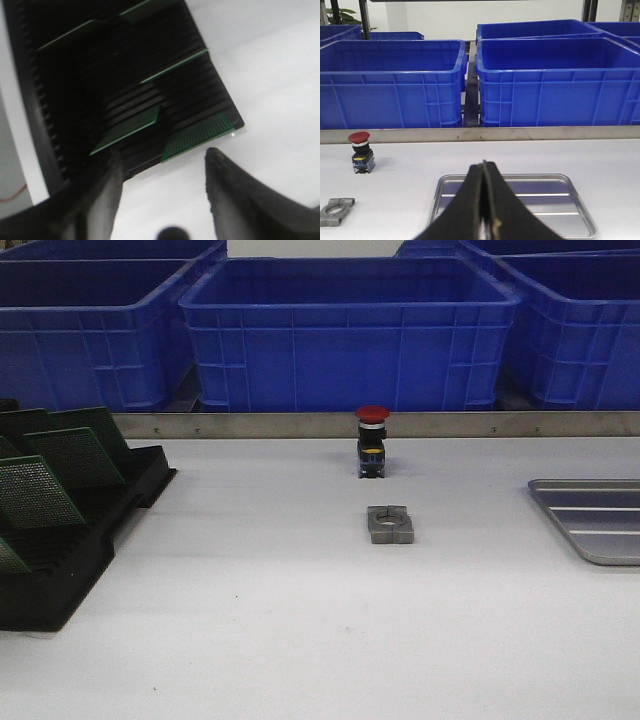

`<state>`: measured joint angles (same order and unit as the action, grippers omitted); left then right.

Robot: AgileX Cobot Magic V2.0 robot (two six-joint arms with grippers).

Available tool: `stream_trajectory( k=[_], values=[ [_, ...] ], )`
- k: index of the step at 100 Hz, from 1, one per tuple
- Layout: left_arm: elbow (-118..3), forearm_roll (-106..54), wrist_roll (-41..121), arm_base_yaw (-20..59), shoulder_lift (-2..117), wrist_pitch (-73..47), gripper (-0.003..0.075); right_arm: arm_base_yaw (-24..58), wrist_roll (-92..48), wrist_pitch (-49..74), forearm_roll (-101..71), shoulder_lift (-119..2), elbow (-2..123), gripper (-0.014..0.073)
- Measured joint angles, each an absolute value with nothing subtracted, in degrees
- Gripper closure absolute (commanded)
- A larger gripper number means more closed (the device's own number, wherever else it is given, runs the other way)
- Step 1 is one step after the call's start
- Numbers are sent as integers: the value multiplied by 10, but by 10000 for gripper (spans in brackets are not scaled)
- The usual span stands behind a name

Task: Place circuit board on tray
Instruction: 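Grasp the edge of the nearest green circuit board with the left gripper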

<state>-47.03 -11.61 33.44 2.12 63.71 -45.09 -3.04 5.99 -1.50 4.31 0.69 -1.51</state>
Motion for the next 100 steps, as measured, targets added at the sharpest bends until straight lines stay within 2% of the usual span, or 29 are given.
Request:
stream_trajectory(
  k=[16, 34, 50, 85, 92, 100],
  values=[
    [-487, -219, 649, 21, 693, -482, 286, -30, 60, -15, 43, 7, -15, 654],
    [-488, -252, 850, 21, 730, -489, 302, -30, 60, -15, 43, 7, -15, 654],
    [-489, -247, 908, 21, 764, -488, 302, -30, 60, -15, 43, 7, -15, 654],
    [-489, -246, 923, 21, 819, -467, 304, -30, 60, -15, 43, 7, -15, 654],
    [-489, -246, 923, 21, 829, -466, 346, -30, 60, -15, 43, 7, -15, 654],
    [-489, -246, 923, 21, 837, -465, 456, -30, 60, -15, 43, 7, -15, 654]
  ],
)
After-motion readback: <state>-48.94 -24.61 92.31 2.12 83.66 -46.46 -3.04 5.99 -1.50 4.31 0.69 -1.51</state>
